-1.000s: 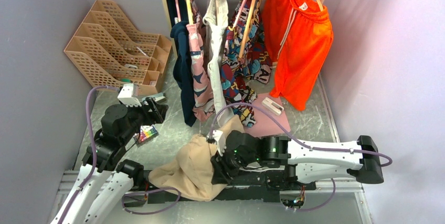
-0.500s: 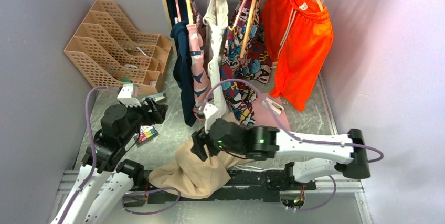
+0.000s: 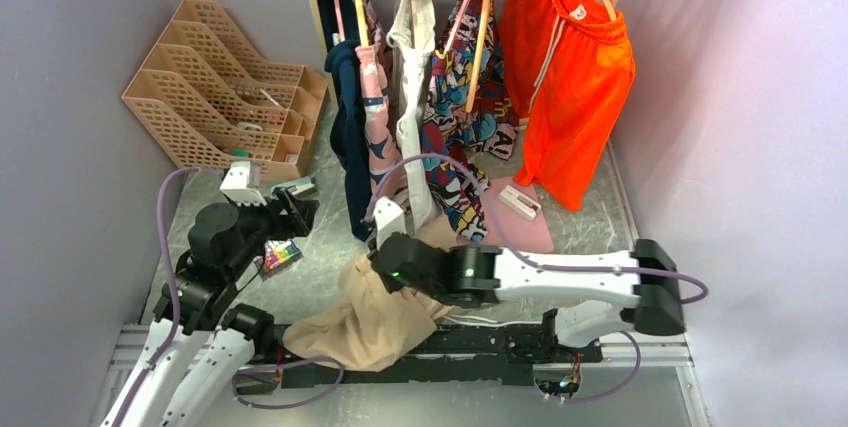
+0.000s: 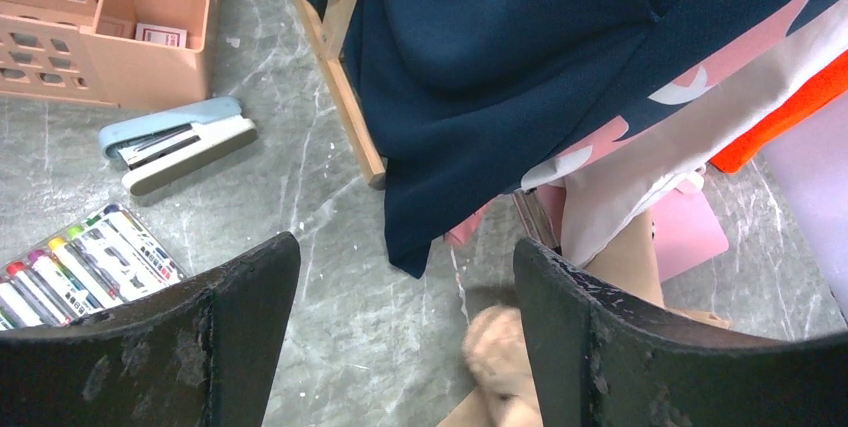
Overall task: Place the shorts on the hanger
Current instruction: Adjust the shorts at the center of the board.
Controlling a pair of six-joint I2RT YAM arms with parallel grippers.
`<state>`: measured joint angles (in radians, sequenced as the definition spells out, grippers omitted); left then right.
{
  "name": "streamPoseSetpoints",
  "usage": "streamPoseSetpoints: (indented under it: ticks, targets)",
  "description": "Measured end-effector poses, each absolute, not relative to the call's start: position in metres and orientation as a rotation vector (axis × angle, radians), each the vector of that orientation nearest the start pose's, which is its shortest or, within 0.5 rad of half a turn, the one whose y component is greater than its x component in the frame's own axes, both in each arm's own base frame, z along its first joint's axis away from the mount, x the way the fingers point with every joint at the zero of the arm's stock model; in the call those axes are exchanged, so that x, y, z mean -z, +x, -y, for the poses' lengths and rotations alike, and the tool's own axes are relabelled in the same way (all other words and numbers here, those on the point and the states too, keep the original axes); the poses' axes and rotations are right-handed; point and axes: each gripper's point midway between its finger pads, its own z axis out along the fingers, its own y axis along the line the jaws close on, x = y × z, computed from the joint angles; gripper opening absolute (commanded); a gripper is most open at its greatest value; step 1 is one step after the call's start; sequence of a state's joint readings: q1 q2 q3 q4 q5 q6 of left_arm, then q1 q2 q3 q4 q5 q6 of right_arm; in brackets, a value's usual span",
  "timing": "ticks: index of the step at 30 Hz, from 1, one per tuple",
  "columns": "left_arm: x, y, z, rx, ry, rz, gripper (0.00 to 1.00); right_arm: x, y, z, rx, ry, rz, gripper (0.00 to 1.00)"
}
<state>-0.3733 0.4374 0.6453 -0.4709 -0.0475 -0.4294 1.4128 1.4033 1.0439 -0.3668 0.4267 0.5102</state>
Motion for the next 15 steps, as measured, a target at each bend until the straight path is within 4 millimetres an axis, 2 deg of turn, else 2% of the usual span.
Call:
streamPoseSetpoints:
  ticks: [2, 5, 7, 9, 10, 11, 12, 13, 14, 15]
  targets:
    - [-0.236, 0.219, 0.094, 0.515, -0.092, -1.85, 0.82, -0.192, 0.115, -0.372, -0.644, -0.784, -2.037, 0.0]
    - [-0.244, 0.215, 0.086, 0.499, -0.125, -1.803, 0.84, -0.275, 0.109, -0.373, -0.833, -0.785, -1.824, 0.0]
    - [-0.254, 0.21, 0.077, 0.488, -0.159, -1.749, 0.84, -0.332, 0.099, -0.372, -0.967, -0.794, -1.681, 0.0]
    - [-0.263, 0.205, 0.07, 0.483, -0.186, -1.699, 0.84, -0.375, 0.087, -0.365, -1.077, -0.804, -1.561, 0.0]
    - [-0.267, 0.203, 0.067, 0.481, -0.198, -1.681, 0.84, -0.39, 0.08, -0.36, -1.123, -0.814, -1.516, 0.0]
    - [-0.27, 0.201, 0.064, 0.479, -0.211, -1.661, 0.84, -0.397, 0.075, -0.354, -1.15, -0.821, -1.494, 0.0]
    - [-0.273, 0.199, 0.061, 0.477, -0.221, -1.644, 0.84, -0.398, 0.07, -0.348, -1.174, -0.832, -1.485, 0.05]
    - [-0.274, 0.198, 0.059, 0.475, -0.228, -1.634, 0.84, -0.392, 0.065, -0.342, -1.191, -0.847, -1.496, 0.16]
    - [-0.275, 0.198, 0.058, 0.472, -0.233, -1.628, 0.84, -0.379, 0.06, -0.336, -1.206, -0.861, -1.53, 0.36]
    - [-0.275, 0.198, 0.058, 0.469, -0.236, -1.628, 0.84, -0.361, 0.055, -0.33, -1.216, -0.876, -1.577, 0.5]
